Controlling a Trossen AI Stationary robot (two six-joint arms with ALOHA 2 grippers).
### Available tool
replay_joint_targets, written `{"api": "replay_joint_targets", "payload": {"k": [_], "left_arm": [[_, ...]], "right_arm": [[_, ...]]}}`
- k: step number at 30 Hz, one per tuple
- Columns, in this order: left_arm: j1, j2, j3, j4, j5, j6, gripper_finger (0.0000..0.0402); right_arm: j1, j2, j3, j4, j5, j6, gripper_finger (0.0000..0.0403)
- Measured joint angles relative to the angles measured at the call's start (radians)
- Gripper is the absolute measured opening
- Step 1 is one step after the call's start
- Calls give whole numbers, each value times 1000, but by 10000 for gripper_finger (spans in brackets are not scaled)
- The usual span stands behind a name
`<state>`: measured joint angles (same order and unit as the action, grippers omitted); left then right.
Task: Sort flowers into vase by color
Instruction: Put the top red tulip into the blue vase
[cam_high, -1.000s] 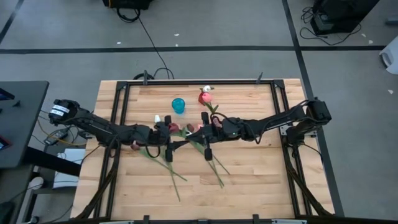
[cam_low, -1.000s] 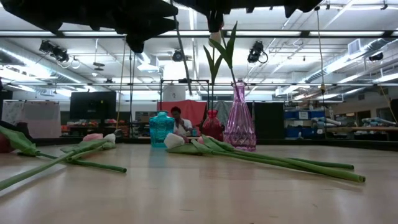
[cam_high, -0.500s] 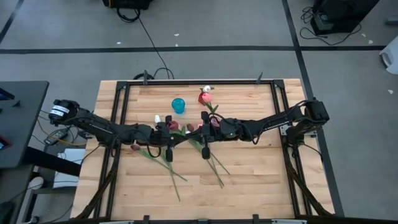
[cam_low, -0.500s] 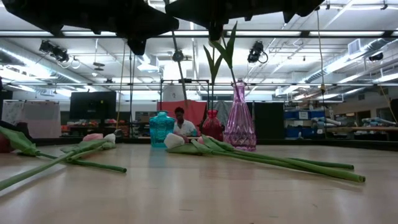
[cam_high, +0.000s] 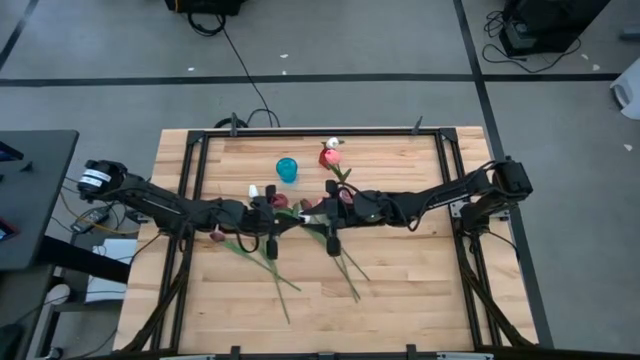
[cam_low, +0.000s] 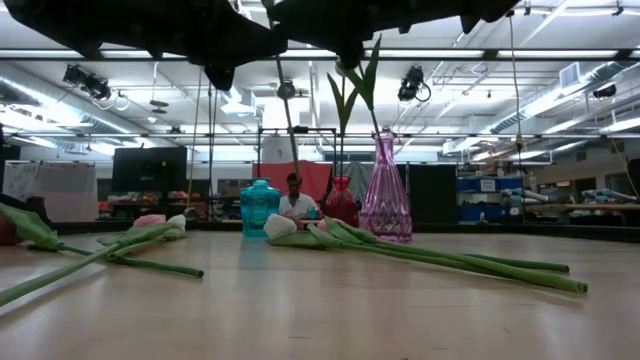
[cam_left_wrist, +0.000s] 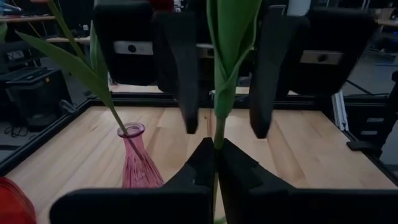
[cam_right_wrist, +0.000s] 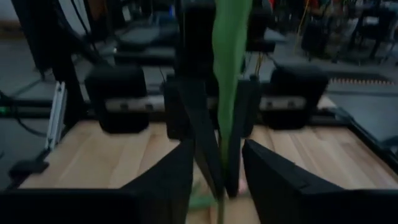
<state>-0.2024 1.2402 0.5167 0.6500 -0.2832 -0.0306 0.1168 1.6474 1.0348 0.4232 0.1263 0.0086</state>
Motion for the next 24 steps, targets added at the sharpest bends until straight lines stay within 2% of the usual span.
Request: {"api": "replay_joint_targets", "payload": {"k": [6, 13, 19, 24], "left_arm": [[0, -68, -1, -76, -7, 24, 13], [0, -143, -1, -167, -63, 77, 14], [0, -162, -1, -248, -170, 113, 14], [13, -162, -2, -263, -184, 165, 15]], "right_arm": [[0, -97, 0, -182, 15, 44, 183], [11, -164, -1, -304, 126, 36, 181], [3, -164, -87, -222, 141, 40, 169], [-14, -163, -162, -112, 134, 57, 163]]}}
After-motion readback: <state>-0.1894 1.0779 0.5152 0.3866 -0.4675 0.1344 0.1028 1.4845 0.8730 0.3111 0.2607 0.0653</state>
